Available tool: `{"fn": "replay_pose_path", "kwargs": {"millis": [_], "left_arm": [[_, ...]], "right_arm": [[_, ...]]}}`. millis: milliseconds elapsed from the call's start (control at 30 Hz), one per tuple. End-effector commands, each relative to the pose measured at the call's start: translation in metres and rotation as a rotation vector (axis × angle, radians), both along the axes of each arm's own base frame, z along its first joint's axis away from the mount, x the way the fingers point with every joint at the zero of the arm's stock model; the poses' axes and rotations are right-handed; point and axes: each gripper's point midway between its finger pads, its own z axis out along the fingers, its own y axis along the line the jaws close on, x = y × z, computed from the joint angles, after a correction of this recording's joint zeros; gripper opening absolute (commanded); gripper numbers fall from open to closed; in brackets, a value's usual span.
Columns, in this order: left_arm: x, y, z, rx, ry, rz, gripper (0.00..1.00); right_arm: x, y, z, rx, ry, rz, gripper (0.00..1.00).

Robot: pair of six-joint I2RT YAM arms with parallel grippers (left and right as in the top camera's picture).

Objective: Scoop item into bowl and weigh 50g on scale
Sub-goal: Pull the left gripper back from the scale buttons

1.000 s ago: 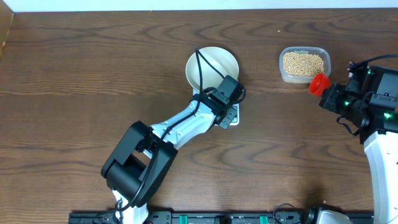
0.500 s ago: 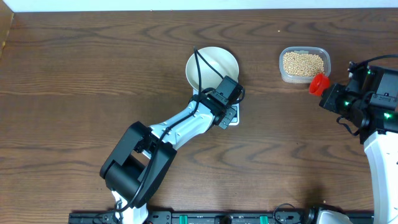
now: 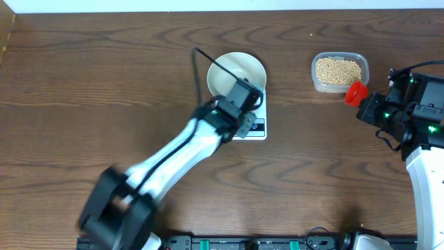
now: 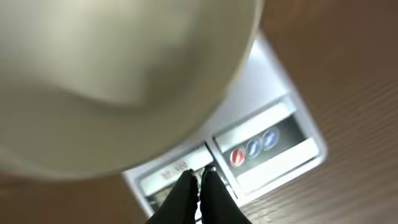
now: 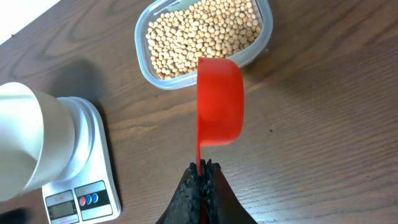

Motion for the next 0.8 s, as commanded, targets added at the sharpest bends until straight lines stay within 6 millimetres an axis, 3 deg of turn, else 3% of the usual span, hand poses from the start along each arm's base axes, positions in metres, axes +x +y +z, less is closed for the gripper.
{"fn": "replay_pose_path", "kwargs": {"millis": [0,67,133,533,767], "left_arm": [[0.002,0.004,0.068,-0.087,-0.142,0.009,0.08],[-0.003,0.007,0.077,-0.093,-0.148,0.009,0.08],[-0.011,0.013,0.071,-0.073,-0.109,0.020,0.08],[-0.043,0.038,0.014,-0.031,0.071,0.157,0.08],[-0.045,0.040,0.012,-0.093,0.102,0.282,0.08]], "right_arm": [[0.003,-0.003,0.007,-0.015,-0.022,-0.004,0.01],[0.003,-0.003,0.007,-0.016,-0.024,-0.004,0.01],[0.003,-0.005,0.007,-0.024,-0.024,-0.010,0.01],[0.004,-0.007,0.008,-0.034,-0.027,-0.017,0.01],[0.005,-0.007,0.008,-0.034,-0.030,-0.018,0.01]]}}
